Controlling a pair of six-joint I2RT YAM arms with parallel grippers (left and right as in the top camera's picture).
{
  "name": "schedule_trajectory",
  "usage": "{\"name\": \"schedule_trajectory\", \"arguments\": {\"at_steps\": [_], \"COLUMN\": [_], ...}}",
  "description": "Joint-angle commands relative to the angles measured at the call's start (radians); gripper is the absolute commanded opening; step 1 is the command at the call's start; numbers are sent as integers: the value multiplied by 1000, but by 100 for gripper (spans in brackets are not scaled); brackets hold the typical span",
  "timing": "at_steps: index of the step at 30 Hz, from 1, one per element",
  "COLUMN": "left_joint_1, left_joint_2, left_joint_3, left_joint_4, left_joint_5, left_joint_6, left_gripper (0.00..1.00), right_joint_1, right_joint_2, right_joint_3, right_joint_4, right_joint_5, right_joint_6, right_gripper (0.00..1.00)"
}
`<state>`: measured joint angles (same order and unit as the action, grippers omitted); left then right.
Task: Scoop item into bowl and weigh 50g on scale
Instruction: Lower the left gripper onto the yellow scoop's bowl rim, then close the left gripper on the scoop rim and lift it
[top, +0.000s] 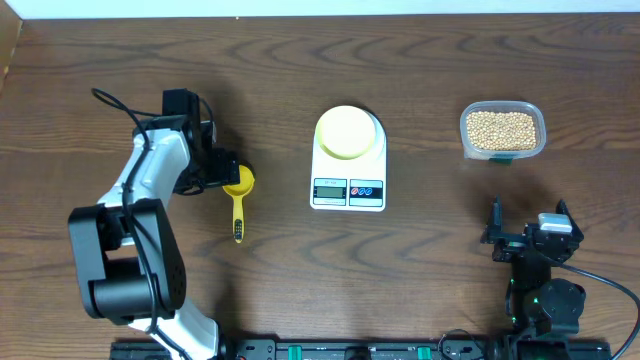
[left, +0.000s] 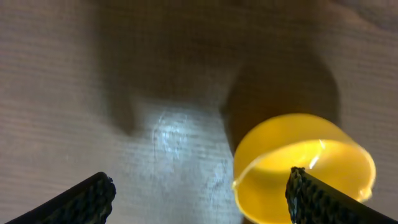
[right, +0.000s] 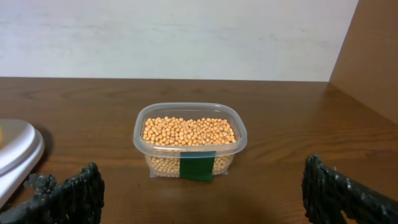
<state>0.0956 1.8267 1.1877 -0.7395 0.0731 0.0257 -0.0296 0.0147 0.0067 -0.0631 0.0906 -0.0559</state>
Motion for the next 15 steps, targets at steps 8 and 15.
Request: {"name": "schedule_trajectory", "arguments": {"at_steps": [8, 15], "left_joint_1": [0, 0], "left_joint_2": [53, 83], "left_joint_3": [-6, -6], "left_joint_4": [20, 23], "left_joint_5": [0, -2], "left_joint_6": [8, 8], "left_gripper": [90, 90], "right_joint_1": [4, 4], "right_joint_2": [-8, -8], "right_joint_3": [-1, -1], "right_joint_4": [-4, -4], "right_joint_5": [11, 11], "right_joint_6": [-2, -2], "right_gripper": [99, 99]}}
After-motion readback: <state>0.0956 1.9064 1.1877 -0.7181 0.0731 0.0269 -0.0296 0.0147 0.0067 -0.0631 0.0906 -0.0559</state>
